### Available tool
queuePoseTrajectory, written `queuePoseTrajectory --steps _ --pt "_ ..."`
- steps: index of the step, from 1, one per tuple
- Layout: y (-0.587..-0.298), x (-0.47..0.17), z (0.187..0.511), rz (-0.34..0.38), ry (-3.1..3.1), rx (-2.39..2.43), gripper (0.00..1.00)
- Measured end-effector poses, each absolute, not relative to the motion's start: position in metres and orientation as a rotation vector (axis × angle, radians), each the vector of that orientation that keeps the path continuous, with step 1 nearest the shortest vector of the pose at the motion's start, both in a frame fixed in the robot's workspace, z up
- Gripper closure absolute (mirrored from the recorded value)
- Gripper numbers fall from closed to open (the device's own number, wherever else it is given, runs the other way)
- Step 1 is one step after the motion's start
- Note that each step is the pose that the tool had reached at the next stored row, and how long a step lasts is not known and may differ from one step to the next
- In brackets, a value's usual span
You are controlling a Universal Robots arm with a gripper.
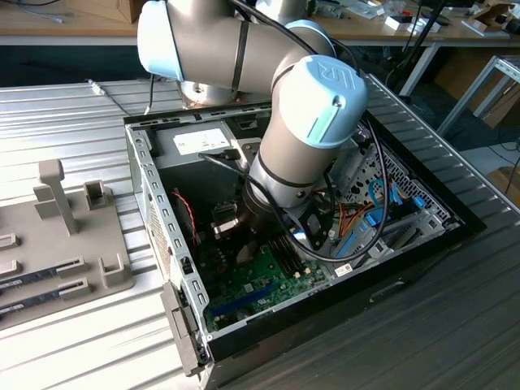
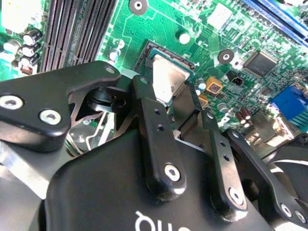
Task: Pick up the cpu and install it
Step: 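Close the cpu cover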
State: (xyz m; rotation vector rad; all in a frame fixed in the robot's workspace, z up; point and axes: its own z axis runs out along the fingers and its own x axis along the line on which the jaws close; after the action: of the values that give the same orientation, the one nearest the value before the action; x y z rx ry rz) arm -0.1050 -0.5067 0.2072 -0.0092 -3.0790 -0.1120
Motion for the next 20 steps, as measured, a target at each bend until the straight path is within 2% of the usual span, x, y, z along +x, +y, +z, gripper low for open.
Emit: queuePoseTrajectory --steps 20 --pt "-0.5084 -0.103 0.2045 -0.137 -3.076 0.034 0.58"
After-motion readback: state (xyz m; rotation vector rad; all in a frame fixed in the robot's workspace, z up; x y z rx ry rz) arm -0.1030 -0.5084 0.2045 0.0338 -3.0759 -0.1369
